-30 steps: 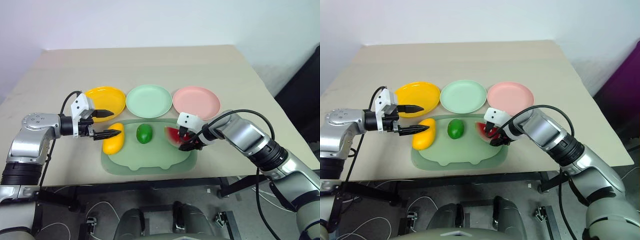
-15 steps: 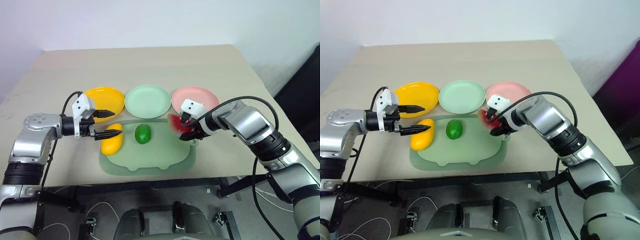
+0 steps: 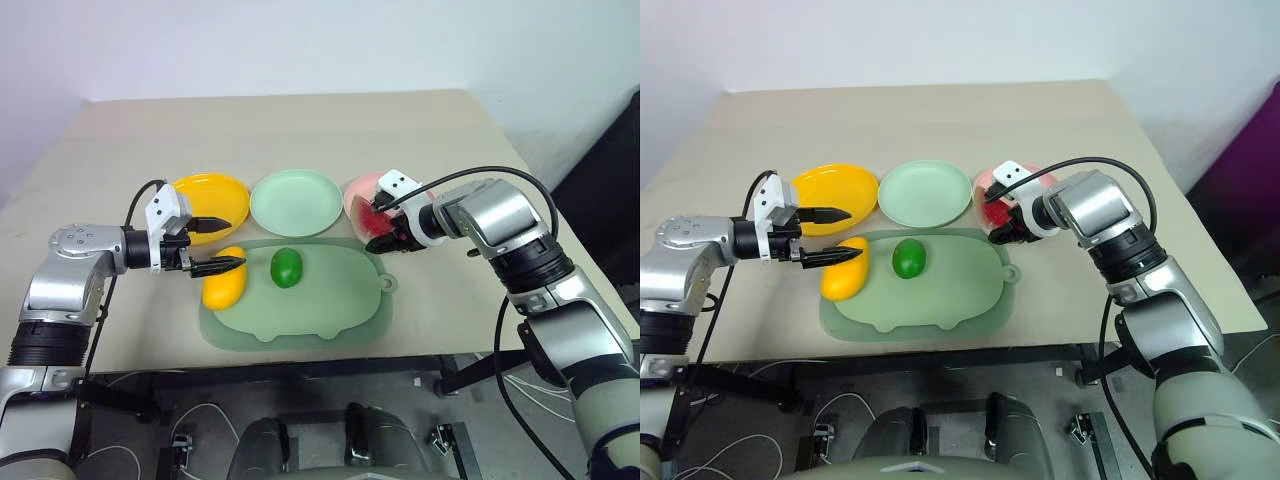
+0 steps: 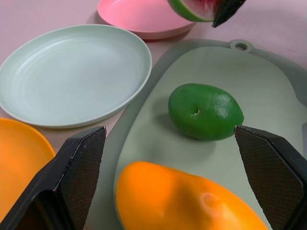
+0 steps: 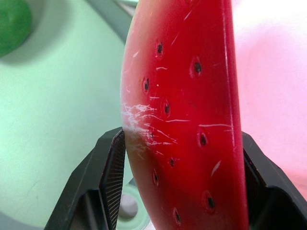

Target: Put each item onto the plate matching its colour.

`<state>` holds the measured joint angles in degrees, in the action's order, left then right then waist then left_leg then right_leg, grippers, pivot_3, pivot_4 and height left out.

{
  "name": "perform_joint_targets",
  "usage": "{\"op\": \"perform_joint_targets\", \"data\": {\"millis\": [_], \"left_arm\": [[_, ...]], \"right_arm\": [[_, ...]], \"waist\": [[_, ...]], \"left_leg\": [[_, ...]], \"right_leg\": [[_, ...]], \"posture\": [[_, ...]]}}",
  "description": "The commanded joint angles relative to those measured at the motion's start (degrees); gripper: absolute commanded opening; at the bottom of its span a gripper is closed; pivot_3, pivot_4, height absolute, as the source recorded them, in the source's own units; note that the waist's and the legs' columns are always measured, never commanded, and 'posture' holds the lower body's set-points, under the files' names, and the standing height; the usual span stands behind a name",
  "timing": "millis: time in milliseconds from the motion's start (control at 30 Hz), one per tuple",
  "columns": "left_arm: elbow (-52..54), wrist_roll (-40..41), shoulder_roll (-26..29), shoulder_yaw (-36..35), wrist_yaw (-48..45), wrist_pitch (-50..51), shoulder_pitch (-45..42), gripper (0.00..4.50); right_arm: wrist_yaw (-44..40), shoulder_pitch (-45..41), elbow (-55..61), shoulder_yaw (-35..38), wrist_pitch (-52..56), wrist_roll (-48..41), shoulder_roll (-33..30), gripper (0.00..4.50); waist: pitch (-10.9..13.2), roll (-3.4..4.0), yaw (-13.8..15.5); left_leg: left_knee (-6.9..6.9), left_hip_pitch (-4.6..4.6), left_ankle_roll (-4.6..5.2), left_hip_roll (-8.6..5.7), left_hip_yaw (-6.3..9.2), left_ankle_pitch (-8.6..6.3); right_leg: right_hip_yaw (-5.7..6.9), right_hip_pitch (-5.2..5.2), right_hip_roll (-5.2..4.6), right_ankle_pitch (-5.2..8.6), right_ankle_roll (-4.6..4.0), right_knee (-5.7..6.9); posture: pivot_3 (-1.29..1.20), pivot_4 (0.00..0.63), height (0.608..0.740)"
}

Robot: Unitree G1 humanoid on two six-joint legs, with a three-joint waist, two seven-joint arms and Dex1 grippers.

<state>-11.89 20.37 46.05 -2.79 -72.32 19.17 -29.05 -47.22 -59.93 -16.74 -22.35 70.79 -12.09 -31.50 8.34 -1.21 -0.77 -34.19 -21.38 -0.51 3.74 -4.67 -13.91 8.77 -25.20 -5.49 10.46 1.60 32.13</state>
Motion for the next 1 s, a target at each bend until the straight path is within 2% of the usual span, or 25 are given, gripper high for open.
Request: {"op": "perform_joint_targets", "data": {"millis": [33,300,667,1000], "left_arm": [[0.6,0.0,0.6,-0.6,-0.1,-0.8,-0.6,4.5],[1.1,0.2,0.5,-0.8,0.1,-0.7,-0.1,4.5],[2.8,0.6,1.2,-1.3,0.3,0.2,0.8,4.5],[3.9,1.0,1.8,-1.7,0.5,1.0,1.5,4.5]], "right_arm": [[2.7,-3.6,-5.7,4.3,-0.4,0.7,1.3,2.53],[5.7,-7.1,-17.4,6.5,-5.4,2.8,3.3,2.53],[12.9,-11.1,-35.7,13.6,-13.9,4.9,7.2,2.53],[14.4,-13.0,-45.2,16.2,-21.4,6.9,9.0,2.53]], "waist": [[0.0,0.0,0.0],[0.0,0.01,-0.2],[0.0,0.0,-0.3],[0.0,0.01,-0.3]], "left_leg": [[-0.01,0.0,0.0,0.0,-0.01,0.0],[-0.01,0.01,0.02,-0.01,0.0,0.01],[-0.02,0.03,0.04,-0.01,-0.03,0.03],[-0.02,0.08,0.04,-0.01,-0.03,0.03]], "right_leg": [[0.0,0.0,0.0,0.0,0.0,0.0],[-0.01,0.01,0.01,-0.08,0.11,0.04],[-0.04,0.03,0.02,-0.13,0.16,0.1],[-0.06,0.08,0.03,-0.14,0.17,0.11]], "posture": [[0.0,0.15,0.74],[0.0,0.15,0.74],[0.0,0.15,0.74],[0.0,0.15,0.74]]}}
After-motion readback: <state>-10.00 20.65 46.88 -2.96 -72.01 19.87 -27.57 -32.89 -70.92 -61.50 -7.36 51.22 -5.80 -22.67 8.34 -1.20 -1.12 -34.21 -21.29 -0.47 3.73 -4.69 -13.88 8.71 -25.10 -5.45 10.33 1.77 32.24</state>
